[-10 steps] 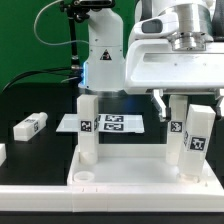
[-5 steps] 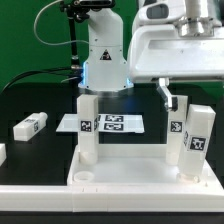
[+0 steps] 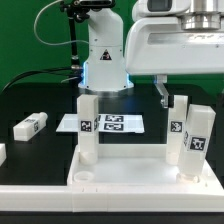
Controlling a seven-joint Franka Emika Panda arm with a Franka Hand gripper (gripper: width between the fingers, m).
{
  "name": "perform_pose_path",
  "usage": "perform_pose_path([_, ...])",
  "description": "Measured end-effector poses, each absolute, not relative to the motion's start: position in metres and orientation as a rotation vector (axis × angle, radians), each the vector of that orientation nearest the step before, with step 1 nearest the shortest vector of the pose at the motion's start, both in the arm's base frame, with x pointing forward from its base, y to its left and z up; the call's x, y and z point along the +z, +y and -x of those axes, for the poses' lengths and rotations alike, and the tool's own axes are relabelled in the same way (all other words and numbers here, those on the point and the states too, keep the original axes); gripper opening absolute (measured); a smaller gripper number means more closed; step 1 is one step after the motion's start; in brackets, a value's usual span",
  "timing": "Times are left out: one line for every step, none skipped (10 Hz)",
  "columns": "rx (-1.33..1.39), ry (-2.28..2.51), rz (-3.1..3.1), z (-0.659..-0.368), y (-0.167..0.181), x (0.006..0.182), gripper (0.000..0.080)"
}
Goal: Assemble desk
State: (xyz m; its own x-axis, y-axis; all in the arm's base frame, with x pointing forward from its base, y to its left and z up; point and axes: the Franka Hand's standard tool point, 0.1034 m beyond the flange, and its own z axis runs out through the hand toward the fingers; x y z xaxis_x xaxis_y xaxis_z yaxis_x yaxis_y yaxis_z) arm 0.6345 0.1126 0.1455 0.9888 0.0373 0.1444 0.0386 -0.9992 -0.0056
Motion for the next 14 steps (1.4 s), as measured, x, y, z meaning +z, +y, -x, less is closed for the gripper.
perform_pose_path([-0.155,-0.051,3.13,-0.64,0.111,0.148,0.0649])
perform_pose_path([-0.204,-0.049,3.129,-0.647,0.111,0.147,0.0649])
perform_pose_path([-0.185,-0.035,3.128,-0.645,0.108,0.144,0.0649])
perform_pose_path([-0.173,-0.021,3.127,-0.645,0.107,0.142,0.0649])
perform_pose_path([-0.172,-0.007,3.128,-0.647,0.108,0.14,0.0649])
perform_pose_path([-0.173,0.002,3.128,-0.647,0.108,0.136,0.0649])
perform_pose_path([-0.165,0.015,3.13,-0.645,0.111,0.132,0.0649])
perform_pose_path([-0.161,0.025,3.13,-0.644,0.112,0.129,0.0649])
perform_pose_path([-0.161,0.042,3.13,-0.645,0.111,0.129,0.0649])
perform_pose_path([-0.16,0.067,3.129,-0.644,0.111,0.129,0.0631])
perform_pose_path([-0.16,0.069,3.129,-0.644,0.111,0.129,0.0506])
perform_pose_path([-0.158,0.23,3.113,-0.644,0.112,0.129,0.0506])
perform_pose_path([-0.156,0.353,3.097,-0.644,0.112,0.129,0.0334])
perform_pose_path([-0.154,0.462,3.079,-0.644,0.112,0.128,0.0288])
